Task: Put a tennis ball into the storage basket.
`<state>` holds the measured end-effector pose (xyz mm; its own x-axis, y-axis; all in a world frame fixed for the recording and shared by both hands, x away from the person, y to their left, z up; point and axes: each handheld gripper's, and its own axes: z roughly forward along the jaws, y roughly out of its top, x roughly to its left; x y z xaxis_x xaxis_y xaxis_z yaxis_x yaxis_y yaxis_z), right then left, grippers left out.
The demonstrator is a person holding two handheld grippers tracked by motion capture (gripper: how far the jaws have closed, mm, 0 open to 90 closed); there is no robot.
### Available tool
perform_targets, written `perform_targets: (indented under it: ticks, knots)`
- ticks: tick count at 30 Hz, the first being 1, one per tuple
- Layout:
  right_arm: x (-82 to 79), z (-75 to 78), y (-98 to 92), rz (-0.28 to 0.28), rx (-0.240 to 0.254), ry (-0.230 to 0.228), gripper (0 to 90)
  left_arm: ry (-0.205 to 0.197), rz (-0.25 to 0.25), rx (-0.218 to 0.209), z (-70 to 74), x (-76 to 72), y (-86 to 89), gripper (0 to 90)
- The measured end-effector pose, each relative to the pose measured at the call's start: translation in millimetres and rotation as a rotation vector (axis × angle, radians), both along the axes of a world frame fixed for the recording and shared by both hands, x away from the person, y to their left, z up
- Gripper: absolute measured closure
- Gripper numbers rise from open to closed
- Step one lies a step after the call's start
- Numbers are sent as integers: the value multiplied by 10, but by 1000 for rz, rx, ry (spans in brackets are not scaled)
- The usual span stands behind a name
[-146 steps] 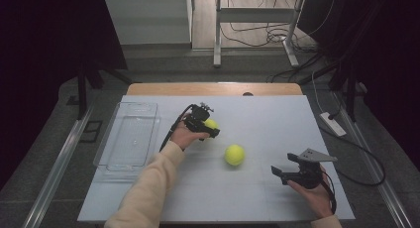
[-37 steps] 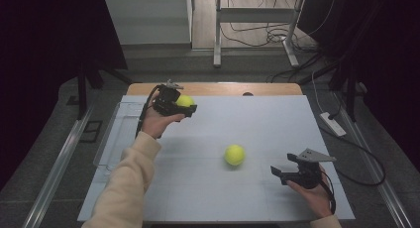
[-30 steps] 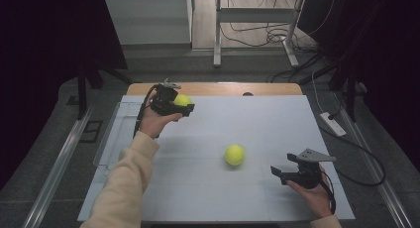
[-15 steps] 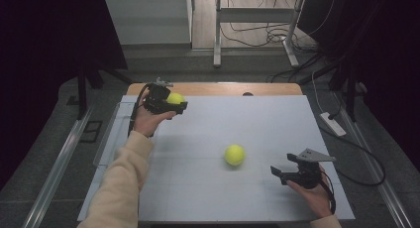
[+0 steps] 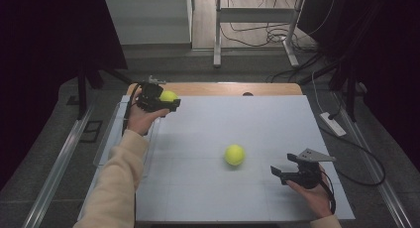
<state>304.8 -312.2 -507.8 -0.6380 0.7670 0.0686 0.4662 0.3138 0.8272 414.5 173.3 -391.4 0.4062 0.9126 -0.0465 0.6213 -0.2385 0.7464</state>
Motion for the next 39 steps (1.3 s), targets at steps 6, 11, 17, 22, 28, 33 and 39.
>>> perform_targets:
  ticks: [6, 11, 17, 22, 28, 33, 39]
  knots:
    - [-1, -2, 2, 1, -1, 0, 135, -1, 16, -1, 11, 11, 71, 263]
    - [-1, -1, 2, -1, 0, 1, 135, -2, 31, 1, 18, 17, 120, 263]
    - [1, 2, -8, -6, -1, 0, 136, 8, 53, 8, -8, 44, 206, 263]
    - [4, -2, -4, -5, 0, 1, 137, 15, 68, 14, -32, 63, 262, 263]
    - [1, -1, -7, -7, -2, 2, 137, 10, 81, 16, -30, 68, 315, 263]
    - [1, -3, -5, -7, -4, 3, 137, 6, 95, 18, -31, 65, 358, 263]
    - [5, -7, -1, -6, -8, 5, 137, 0, 112, 21, -38, 78, 426, 263]
